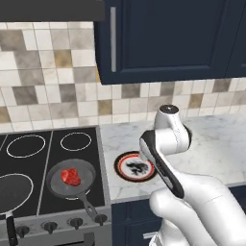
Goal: Place one of the steaks on the plate and the other in the bowl. Then place the bowl in the fridge.
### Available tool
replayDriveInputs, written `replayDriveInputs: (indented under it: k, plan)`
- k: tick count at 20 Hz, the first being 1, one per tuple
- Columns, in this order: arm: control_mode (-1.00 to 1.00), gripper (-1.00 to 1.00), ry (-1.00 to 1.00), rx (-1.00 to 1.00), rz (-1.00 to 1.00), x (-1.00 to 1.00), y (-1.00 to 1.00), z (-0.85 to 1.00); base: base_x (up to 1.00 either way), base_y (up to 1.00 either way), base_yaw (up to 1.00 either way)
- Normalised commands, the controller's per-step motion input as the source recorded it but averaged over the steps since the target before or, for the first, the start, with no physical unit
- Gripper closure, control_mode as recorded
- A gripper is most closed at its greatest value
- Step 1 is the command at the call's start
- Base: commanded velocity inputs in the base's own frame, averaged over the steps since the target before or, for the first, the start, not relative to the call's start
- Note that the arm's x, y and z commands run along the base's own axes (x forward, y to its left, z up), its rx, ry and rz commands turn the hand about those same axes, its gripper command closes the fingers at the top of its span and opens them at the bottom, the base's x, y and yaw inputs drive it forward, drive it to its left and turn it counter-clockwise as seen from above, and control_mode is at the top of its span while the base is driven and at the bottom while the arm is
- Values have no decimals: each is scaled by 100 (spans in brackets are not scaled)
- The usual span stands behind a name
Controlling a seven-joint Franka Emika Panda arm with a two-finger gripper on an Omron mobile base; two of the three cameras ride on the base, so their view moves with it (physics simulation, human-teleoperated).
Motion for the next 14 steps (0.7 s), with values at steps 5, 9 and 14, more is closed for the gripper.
replayDriveInputs:
  k: [5, 9, 14]
  plan:
    - [-100, 100, 4, -5, 10, 67, 28, -95, 0, 0, 0]
    - [-100, 100, 0, -4, 8, 41, 21, -66, 0, 0, 0]
    - [-100, -100, 0, 1, 1, 18, 0, -43, 0, 0, 0]
